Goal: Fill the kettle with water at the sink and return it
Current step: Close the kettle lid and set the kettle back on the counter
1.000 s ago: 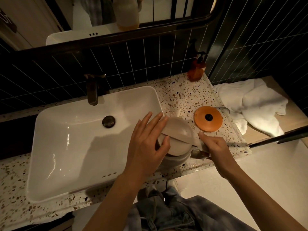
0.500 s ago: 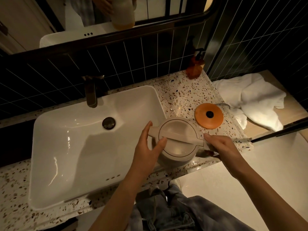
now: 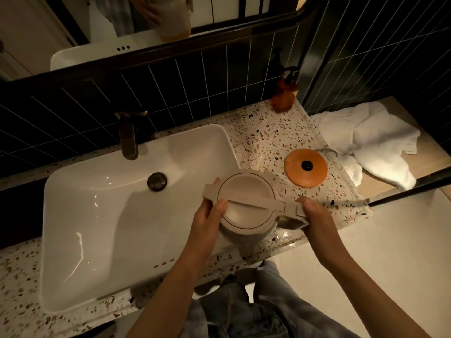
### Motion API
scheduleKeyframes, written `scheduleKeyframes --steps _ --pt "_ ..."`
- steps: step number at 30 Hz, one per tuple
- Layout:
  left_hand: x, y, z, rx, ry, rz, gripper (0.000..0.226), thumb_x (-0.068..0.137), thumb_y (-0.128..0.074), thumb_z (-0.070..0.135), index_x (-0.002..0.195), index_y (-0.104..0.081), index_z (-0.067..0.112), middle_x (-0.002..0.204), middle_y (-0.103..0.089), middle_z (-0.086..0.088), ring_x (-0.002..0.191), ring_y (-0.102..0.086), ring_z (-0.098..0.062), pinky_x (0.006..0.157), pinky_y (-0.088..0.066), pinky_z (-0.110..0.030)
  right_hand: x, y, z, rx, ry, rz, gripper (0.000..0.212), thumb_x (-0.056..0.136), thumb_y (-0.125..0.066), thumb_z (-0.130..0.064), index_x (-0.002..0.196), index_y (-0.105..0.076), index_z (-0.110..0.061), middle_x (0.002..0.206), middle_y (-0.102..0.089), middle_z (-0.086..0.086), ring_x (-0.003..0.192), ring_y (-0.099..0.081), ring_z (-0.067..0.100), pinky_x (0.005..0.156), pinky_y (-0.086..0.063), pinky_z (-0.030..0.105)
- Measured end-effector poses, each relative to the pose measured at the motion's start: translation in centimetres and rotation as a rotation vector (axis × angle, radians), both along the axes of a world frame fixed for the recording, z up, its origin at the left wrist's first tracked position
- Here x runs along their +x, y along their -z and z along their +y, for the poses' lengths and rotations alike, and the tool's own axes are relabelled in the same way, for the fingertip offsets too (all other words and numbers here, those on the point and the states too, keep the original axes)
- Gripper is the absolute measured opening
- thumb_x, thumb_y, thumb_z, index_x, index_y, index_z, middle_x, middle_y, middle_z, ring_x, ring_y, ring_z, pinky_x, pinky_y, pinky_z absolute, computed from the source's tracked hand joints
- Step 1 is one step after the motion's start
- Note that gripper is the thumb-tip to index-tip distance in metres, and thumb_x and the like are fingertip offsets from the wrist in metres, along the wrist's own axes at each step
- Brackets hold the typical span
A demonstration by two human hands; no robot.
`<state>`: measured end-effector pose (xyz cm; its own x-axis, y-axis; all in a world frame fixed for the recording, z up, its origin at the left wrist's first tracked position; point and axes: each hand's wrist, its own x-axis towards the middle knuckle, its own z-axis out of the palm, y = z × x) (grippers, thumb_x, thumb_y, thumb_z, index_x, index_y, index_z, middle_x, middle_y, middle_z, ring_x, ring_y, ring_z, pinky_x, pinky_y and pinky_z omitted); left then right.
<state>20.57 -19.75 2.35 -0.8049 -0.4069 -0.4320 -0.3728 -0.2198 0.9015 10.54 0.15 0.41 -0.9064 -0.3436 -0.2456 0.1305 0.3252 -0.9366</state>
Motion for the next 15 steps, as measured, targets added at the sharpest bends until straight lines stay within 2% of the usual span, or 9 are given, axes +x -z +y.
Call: scheduleKeyframes --steps 2,4,6,7,9,10,12,14,15 --pt "-0.3 0.1 0.1 0.010 -0.019 0.004 0.032 0.090 -0.053 0.047 0.122 -0.048 0.052 0.123 -0.059 0.023 0.112 -0.054 0.009 0.082 -0.041 -0.009 0.0 0.8 -0.1 0.040 -0.018 0.063 0.038 0.104 -0.034 -0.017 0.089 -0.067 -0.006 0.085 -0.072 0.005 0.084 -0.068 0.008 0.069 -0.052 0.018" --pt "-0.5 0.4 0.6 0.028 -0.056 0.010 0.039 0.096 -0.048 0.038 0.133 -0.045 0.049 0.127 -0.058 0.022 0.116 -0.054 0.007 0.087 -0.041 -0.012 -0.5 1.4 0.3 0.049 -0.034 0.050 0.040 0.102 -0.032 -0.024 0.094 -0.070 -0.012 0.094 -0.072 0.007 0.092 -0.066 0.007 0.076 -0.051 0.018" --pt "-0.8 0.5 1.3 0.037 -0.094 0.020 0.044 0.098 -0.046 0.032 0.140 -0.042 0.041 0.133 -0.057 0.015 0.120 -0.054 0.000 0.092 -0.043 -0.018 -1.4 1.9 0.6 0.056 -0.063 0.045 0.036 0.103 -0.038 -0.008 0.087 -0.068 -0.020 0.086 -0.071 0.001 0.085 -0.065 -0.004 0.072 -0.049 0.008" --pt "-1.1 0.5 1.8 0.039 -0.105 0.025 0.045 0.096 -0.049 0.034 0.141 -0.042 0.039 0.134 -0.057 0.012 0.121 -0.054 -0.004 0.096 -0.044 -0.022 -2.1 1.9 0.9 0.051 -0.075 0.021 0.034 0.101 -0.042 0.000 0.085 -0.068 -0.014 0.082 -0.070 0.005 0.080 -0.064 -0.003 0.071 -0.048 0.005" --pt "-2.1 0.3 3.1 0.020 -0.136 0.026 0.050 0.091 -0.055 0.041 0.140 -0.044 0.041 0.133 -0.057 0.013 0.121 -0.054 -0.004 0.102 -0.043 -0.027 -3.5 1.7 1.8 -0.049 -0.084 -0.038 0.023 0.098 -0.046 0.004 0.083 -0.062 0.011 0.081 -0.063 0.028 0.071 -0.057 0.012 0.067 -0.045 0.007" --pt "-2.8 -0.1 3.9 0.014 -0.166 0.027 0.052 0.088 -0.058 0.042 0.138 -0.045 0.043 0.131 -0.058 0.016 0.120 -0.054 -0.002 0.102 -0.042 -0.027 -4.4 1.6 2.5 -0.133 -0.086 -0.039 0.025 0.098 -0.047 0.002 0.080 -0.055 0.018 0.080 -0.056 0.036 0.068 -0.052 0.021 0.065 -0.044 0.012" --pt "-4.4 -0.5 5.4 0.012 -0.219 0.043 0.059 0.079 -0.060 0.046 0.136 -0.048 0.043 0.131 -0.060 0.016 0.120 -0.055 -0.002 0.101 -0.042 -0.028 -6.1 0.8 3.5 -0.270 -0.110 -0.063 0.042 0.093 -0.055 -0.019 0.071 -0.047 0.016 0.072 -0.045 0.037 0.064 -0.043 0.029 0.064 -0.041 0.029" --pt "-6.2 -0.5 7.0 0.029 -0.243 0.056 0.067 0.071 -0.060 0.053 0.137 -0.049 0.042 0.132 -0.061 0.014 0.121 -0.056 -0.004 0.100 -0.043 -0.029 -8.4 0.2 4.7 -0.337 -0.095 -0.121 0.056 0.082 -0.063 -0.042 0.065 -0.043 0.008 0.069 -0.037 0.033 0.064 -0.038 0.024 0.061 -0.034 0.033" --pt "-7.3 -0.6 7.8 0.036 -0.250 0.059 0.069 0.070 -0.061 0.055 0.136 -0.049 0.042 0.133 -0.060 0.014 0.122 -0.056 -0.005 0.100 -0.044 -0.029 -9.6 0.2 5.3 -0.335 -0.100 -0.121 0.053 0.084 -0.063 -0.040 0.064 -0.042 0.005 0.068 -0.036 0.031 0.063 -0.038 0.023 0.060 -0.032 0.033"
